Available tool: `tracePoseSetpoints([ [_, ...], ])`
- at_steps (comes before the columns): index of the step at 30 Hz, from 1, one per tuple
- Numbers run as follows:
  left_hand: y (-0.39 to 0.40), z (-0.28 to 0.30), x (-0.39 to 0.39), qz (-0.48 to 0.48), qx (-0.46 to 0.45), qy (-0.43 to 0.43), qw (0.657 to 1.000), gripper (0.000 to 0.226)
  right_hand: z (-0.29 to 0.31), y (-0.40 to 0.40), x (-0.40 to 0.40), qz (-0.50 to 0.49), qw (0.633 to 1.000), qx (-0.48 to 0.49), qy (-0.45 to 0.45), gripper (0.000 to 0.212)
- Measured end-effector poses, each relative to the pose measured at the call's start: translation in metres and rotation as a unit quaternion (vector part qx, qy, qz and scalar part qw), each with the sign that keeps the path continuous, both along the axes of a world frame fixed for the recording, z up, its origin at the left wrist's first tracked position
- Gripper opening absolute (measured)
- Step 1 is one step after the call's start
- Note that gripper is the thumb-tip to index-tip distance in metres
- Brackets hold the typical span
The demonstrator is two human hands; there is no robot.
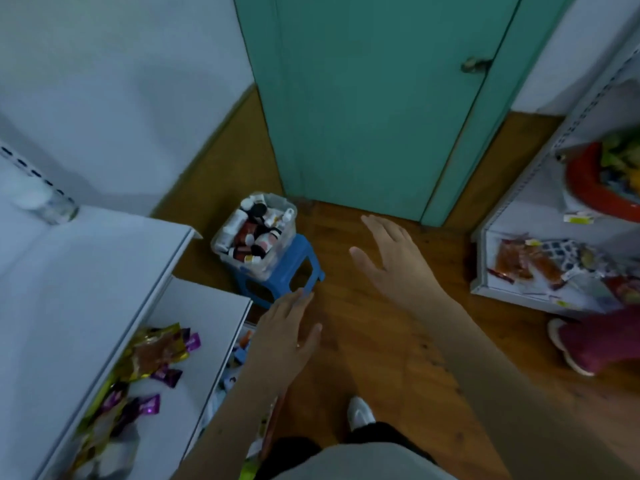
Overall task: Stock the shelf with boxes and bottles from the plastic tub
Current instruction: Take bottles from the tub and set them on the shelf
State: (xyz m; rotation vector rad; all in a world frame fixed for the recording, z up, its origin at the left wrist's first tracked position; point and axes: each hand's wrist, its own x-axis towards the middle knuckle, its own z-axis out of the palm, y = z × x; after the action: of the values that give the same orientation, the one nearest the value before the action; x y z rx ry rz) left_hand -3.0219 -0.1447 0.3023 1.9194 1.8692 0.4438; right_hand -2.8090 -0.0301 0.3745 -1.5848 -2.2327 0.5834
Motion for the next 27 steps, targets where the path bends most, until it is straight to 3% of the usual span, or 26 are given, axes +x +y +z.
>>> tracePoseSetpoints([
  [9, 0.127, -0.015, -0.018, 0.05, -0.029, -0.006, 0.998, 0.066, -0.003, 0.161, -0.034, 0.06, 0.998, -0.002, 0.009, 0.064],
  [16, 0.241, -0.049, -0.071, 0.101, -0.027, -0.044, 0.994, 0.066, -0.014, 0.295, -0.111, 0.117, 0.993, -0.033, -0.013, 0.064],
  [20, 0.285, -0.051, -0.099, 0.161, -0.053, -0.072, 0.983, 0.06, -0.015, 0.353, -0.16, 0.179, 0.982, -0.047, -0.034, 0.063],
  [23, 0.308, -0.062, -0.123, 0.204, -0.084, -0.092, 0.971, 0.07, -0.024, 0.392, -0.198, 0.218, 0.974, -0.042, -0.045, 0.063],
  [27, 0.316, -0.085, -0.144, 0.292, -0.1, -0.139, 0.941, 0.054, -0.053, 0.427, -0.248, 0.299, 0.95, -0.059, -0.065, 0.063],
])
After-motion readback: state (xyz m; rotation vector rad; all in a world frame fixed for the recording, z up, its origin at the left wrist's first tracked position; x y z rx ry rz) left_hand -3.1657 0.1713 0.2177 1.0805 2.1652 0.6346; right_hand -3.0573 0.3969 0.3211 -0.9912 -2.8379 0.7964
